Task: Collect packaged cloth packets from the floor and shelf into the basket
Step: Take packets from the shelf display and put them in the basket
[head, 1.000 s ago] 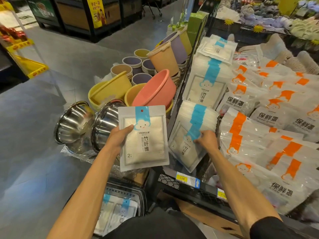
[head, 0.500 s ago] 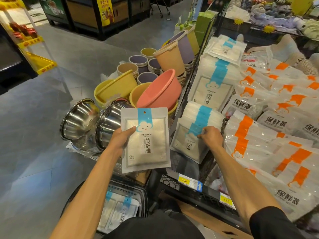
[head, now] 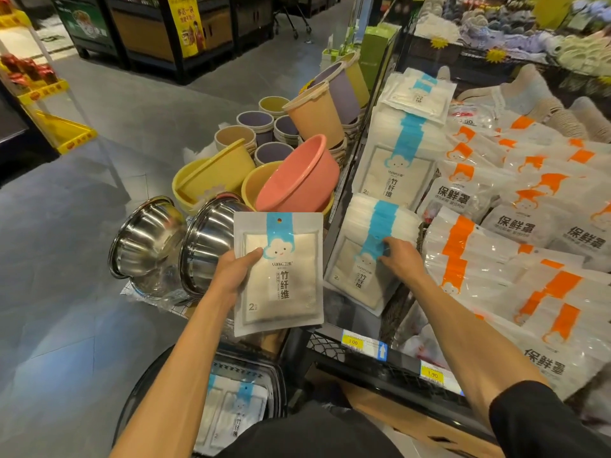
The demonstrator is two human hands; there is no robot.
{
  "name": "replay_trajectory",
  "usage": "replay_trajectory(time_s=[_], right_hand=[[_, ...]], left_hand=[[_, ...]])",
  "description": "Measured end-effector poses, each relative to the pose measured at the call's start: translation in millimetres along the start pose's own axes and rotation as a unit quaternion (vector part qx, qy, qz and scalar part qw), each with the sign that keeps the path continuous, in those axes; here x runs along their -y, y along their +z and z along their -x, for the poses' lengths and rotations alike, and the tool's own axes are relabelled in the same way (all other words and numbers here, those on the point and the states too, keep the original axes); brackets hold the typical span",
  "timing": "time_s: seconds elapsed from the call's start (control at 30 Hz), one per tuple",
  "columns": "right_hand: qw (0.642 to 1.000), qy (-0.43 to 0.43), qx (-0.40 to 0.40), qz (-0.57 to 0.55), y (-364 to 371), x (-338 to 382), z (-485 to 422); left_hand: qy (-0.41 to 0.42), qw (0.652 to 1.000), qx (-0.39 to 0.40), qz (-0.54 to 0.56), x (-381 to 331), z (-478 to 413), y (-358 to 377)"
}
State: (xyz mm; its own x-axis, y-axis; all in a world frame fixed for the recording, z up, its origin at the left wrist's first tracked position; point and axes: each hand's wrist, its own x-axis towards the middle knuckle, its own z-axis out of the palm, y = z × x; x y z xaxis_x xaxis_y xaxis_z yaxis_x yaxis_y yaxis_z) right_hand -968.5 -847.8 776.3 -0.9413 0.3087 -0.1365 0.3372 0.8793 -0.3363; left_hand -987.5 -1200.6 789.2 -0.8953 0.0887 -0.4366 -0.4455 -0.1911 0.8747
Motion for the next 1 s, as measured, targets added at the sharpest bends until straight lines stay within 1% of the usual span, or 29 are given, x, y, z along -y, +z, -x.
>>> replay_trajectory(time_s=[0.1,0.23,0.37,0.47,0.67,0.73,0.8,0.87,0.93,1.0], right_hand=[[1.000,-0.008,0.002,0.024,-14.5,7.3,6.0],[0.991,-0.040,0.026,0.124,-36.8,14.4,21.3],[0.975,-0.073,0.044,0.204,-63.1,24.3,42.8],[0.973,-0.080,0.039,0.211,-86.2,35.7,61.2],[0.976,-0.103,0.005,0.191,-140.6,64.2,89.8],[0.975,-0.115,0.004,0.188,-152.8,73.4,95.1],[0.975,-0.121,0.019,0.187,-159.4,79.3,97.8],[0.976,-0.114,0.049,0.180,-162.5,82.1,98.9],[0.975,-0.110,0.074,0.177,-163.6,82.5,100.4],[0.975,-0.117,0.081,0.173,-163.7,80.8,101.1]], left_hand=[[0.006,1.000,0.020,-0.006,-0.9,6.9,3.9],[0.015,0.999,0.045,0.008,-5.2,12.7,8.6],[0.066,0.994,0.090,-0.019,-8.3,21.2,23.6],[0.111,0.983,0.125,-0.070,-9.9,24.8,35.9],[0.202,0.949,0.149,-0.191,-10.4,37.3,76.5],[0.212,0.938,0.193,-0.195,-10.2,41.1,88.8],[0.223,0.925,0.231,-0.204,-8.7,44.2,98.5],[0.244,0.916,0.238,-0.211,-5.4,46.5,106.7],[0.249,0.920,0.238,-0.188,-3.5,51.1,113.8],[0.246,0.922,0.249,-0.165,-3.1,54.3,118.5]])
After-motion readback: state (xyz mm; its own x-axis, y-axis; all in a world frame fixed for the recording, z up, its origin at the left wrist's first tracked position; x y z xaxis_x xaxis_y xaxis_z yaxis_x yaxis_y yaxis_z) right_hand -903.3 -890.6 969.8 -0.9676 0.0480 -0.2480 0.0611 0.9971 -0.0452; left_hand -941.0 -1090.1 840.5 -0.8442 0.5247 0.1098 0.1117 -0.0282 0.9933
